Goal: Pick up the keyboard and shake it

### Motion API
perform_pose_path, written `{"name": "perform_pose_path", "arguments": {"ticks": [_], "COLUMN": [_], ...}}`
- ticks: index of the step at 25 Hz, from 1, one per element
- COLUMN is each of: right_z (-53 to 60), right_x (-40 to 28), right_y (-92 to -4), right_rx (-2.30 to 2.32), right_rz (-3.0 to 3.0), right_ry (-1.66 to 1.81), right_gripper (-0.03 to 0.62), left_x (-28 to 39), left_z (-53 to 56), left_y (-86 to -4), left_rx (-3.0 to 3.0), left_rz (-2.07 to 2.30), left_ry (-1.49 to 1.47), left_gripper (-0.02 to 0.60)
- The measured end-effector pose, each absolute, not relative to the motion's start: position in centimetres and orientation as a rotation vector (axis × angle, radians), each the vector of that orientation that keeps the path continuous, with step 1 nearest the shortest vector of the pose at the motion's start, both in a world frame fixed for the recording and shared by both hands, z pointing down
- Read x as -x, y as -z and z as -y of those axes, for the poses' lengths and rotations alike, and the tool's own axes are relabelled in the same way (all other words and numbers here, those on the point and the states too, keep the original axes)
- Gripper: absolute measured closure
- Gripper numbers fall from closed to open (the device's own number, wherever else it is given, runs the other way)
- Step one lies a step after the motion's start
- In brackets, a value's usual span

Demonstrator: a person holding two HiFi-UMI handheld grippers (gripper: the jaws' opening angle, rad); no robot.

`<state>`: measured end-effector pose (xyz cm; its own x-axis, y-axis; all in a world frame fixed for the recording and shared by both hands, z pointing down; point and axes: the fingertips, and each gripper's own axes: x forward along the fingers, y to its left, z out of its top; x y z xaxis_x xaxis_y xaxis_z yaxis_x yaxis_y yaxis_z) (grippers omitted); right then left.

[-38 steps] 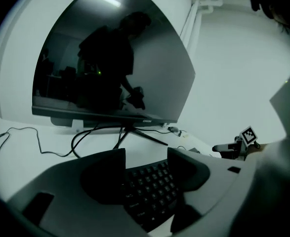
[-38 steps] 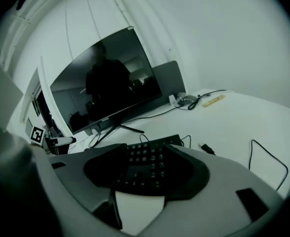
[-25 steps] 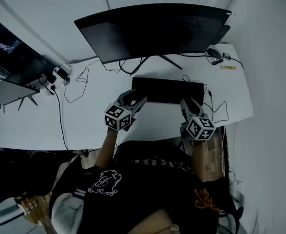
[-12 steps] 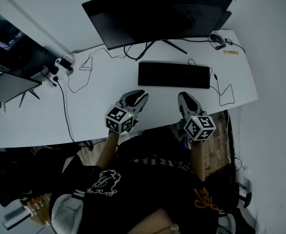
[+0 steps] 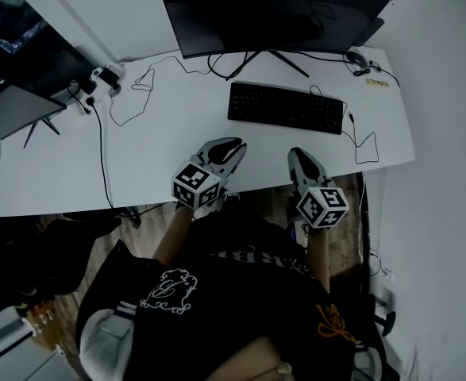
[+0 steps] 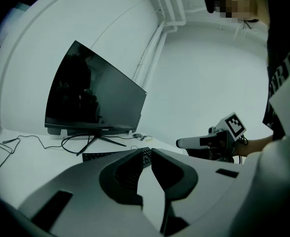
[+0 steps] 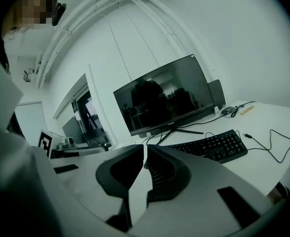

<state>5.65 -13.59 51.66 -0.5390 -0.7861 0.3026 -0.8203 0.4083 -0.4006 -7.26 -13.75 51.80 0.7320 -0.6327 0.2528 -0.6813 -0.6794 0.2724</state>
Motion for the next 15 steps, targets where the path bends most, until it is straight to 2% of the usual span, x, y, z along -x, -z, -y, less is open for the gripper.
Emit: {"name": "perform_pose_path", "arguments": {"ticks": [15], "right_z": [5.3], "right_x": [-7.8], "right_y": [-49.6], "right_rx": [-1.314], "right_rz": [2.694], "right_ry": [-0.687], "right_gripper": [0.580], "left_x": [2.5], "left_z": [5.1], "left_y": [-50.1], "left_rx": [-2.548], "left_rz": [1.082], "left_ry": [-0.145], "left_gripper": [0.542]}}
